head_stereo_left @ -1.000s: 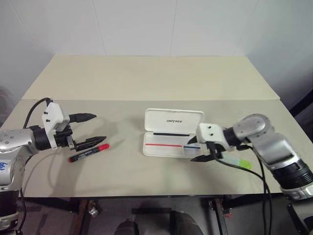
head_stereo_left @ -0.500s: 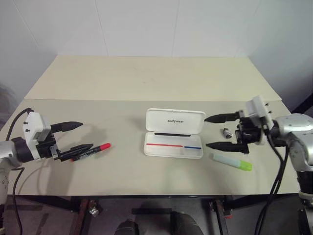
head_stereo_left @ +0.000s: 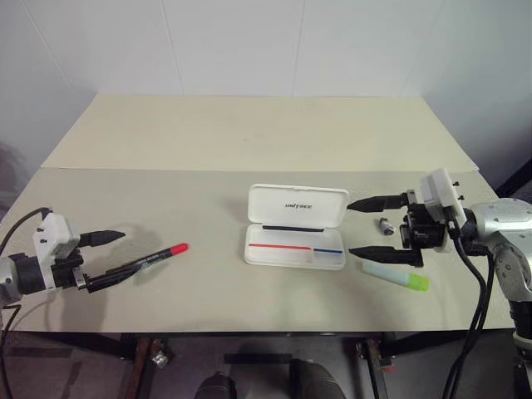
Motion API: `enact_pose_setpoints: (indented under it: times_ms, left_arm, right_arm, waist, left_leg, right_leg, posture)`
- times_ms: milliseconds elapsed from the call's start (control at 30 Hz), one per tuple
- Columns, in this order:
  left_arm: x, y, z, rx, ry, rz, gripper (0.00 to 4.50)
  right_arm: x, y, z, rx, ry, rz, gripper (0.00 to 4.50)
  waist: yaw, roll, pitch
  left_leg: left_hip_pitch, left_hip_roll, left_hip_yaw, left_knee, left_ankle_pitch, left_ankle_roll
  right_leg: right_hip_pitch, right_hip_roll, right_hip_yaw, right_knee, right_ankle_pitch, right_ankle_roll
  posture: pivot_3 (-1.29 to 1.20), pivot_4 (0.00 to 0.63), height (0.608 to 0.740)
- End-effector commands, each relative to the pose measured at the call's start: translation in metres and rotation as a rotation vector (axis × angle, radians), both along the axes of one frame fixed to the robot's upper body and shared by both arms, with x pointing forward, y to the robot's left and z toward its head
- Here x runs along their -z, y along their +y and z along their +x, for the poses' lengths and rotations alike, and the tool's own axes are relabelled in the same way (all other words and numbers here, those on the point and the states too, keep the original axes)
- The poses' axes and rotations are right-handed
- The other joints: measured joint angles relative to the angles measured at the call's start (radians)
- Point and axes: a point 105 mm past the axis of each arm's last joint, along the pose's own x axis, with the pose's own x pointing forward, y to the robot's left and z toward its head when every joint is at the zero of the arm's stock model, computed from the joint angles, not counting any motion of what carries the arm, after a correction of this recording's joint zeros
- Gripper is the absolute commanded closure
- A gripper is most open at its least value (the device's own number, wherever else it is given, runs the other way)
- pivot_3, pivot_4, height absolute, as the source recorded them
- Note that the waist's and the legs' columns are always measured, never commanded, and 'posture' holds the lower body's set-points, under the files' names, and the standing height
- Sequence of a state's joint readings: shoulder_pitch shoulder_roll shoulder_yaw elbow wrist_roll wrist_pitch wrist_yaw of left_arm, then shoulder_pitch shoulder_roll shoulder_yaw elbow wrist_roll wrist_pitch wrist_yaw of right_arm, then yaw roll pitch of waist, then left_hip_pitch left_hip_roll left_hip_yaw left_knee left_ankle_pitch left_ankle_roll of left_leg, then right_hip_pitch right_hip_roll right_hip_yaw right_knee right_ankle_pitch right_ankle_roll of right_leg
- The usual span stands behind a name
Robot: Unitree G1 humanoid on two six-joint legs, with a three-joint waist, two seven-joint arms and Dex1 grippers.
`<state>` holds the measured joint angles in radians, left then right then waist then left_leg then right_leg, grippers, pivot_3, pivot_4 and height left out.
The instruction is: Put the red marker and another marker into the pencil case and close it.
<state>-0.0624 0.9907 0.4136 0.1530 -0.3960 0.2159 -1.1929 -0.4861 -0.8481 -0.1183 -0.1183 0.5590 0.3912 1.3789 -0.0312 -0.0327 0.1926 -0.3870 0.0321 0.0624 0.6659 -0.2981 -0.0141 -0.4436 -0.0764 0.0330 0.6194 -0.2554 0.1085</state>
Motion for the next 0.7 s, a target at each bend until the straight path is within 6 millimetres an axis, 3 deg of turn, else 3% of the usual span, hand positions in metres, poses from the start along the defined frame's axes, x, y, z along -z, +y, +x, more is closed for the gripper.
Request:
enact_pose_setpoints:
  times_ms: [33,133,267,500,700]
  left_arm:
    - [-0.005,0.014,0.001,-0.025,0.042,0.109,0.0]
    - [-0.009,0.015,0.006,-0.03,0.054,0.133,0.0]
    - [-0.016,-0.002,0.019,-0.003,0.067,0.156,0.0]
    - [-0.008,-0.021,0.032,0.039,0.093,0.167,0.0]
    - [0.002,-0.022,0.053,0.041,0.097,0.221,0.0]
  right_arm:
    - [-0.006,0.005,-0.002,-0.021,-0.042,-0.004,0.02]
    - [-0.005,0.007,-0.001,-0.024,-0.042,0.002,0.02]
    - [-0.002,0.015,-0.003,-0.034,-0.039,0.018,0.02]
    - [-0.003,0.021,-0.006,-0.037,-0.039,0.033,0.02]
    - [-0.007,0.024,-0.007,-0.036,-0.051,0.042,0.02]
  waist:
    - [0.0,0.0,0.0]
    - [0.001,0.0,0.0]
    - [0.005,0.0,0.0]
    - [0.002,0.0,0.0]
    - [0.004,-0.001,0.0]
  left_leg:
    - [0.0,0.0,0.0,0.0,0.0,0.0]
    - [0.0,0.0,0.0,0.0,0.0,0.0]
    - [0.0,-0.001,0.0,0.0,0.0,0.0]
    - [-0.001,0.0,0.001,-0.001,0.0,0.001]
    - [-0.001,-0.001,0.0,0.001,0.0,0.001]
  right_leg:
    - [0.0,0.0,0.0,0.0,0.0,0.0]
    - [0.0,-0.001,0.0,0.0,0.0,0.0]
    - [0.0,-0.001,0.0,0.0,0.0,0.0]
    - [0.0,0.0,0.0,0.001,0.0,0.001]
    - [0.0,0.001,0.0,0.001,0.0,0.001]
  posture:
    - [0.0,0.15,0.74]
    - [0.0,0.15,0.74]
    - [0.0,0.15,0.74]
    - [0.0,0.15,0.74]
    - [0.0,0.15,0.74]
